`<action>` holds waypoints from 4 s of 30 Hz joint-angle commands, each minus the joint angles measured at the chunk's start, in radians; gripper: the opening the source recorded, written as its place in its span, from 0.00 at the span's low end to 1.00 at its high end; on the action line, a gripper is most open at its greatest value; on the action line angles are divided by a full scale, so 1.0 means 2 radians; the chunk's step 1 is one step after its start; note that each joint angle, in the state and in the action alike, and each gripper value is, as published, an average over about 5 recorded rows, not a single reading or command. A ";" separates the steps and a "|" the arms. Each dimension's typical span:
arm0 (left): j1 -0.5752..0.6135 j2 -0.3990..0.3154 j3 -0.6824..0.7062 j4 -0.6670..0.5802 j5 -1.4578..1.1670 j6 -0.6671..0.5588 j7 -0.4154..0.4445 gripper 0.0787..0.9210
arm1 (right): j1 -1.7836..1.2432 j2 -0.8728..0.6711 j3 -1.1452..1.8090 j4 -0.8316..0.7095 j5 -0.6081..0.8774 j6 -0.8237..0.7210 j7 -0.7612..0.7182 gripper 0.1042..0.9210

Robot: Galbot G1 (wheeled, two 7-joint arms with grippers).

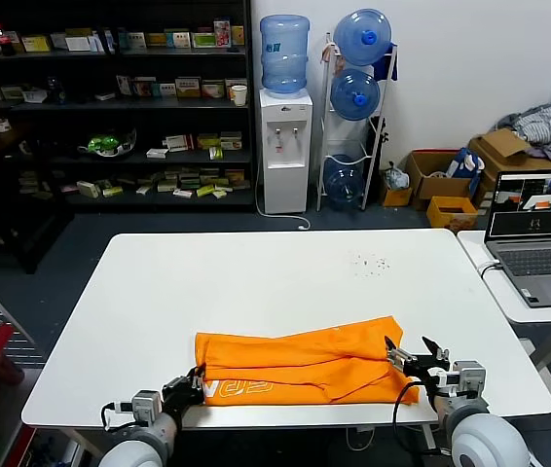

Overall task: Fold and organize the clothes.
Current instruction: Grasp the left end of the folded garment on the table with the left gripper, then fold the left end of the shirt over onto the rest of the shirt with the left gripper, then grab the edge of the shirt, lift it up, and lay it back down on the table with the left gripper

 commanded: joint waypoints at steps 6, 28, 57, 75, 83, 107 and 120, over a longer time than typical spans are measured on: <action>0.001 -0.001 -0.024 -0.012 -0.002 -0.003 0.002 0.06 | 0.004 0.001 -0.002 -0.001 -0.001 0.002 0.000 0.88; 0.105 0.146 -0.332 0.072 -0.003 -0.005 0.025 0.06 | 0.057 0.009 -0.046 -0.017 -0.057 0.039 -0.052 0.88; -0.054 -0.057 -0.034 -0.087 -0.172 0.061 -0.035 0.06 | -0.008 0.065 0.000 -0.045 -0.110 0.028 -0.025 0.88; -0.079 -0.050 -0.007 -0.055 -0.123 0.067 -0.011 0.06 | -0.041 0.074 0.029 -0.027 -0.111 0.030 -0.022 0.88; -0.049 -0.014 -0.034 -0.090 -0.117 0.074 -0.006 0.27 | -0.032 0.067 0.024 -0.029 -0.105 0.030 -0.023 0.88; 0.009 0.202 -0.167 0.043 -0.170 0.090 0.180 0.88 | -0.007 0.062 -0.003 -0.041 -0.096 0.035 -0.042 0.88; -0.019 0.179 -0.110 0.050 -0.154 0.097 0.182 0.88 | -0.014 0.062 0.003 -0.038 -0.097 0.034 -0.040 0.88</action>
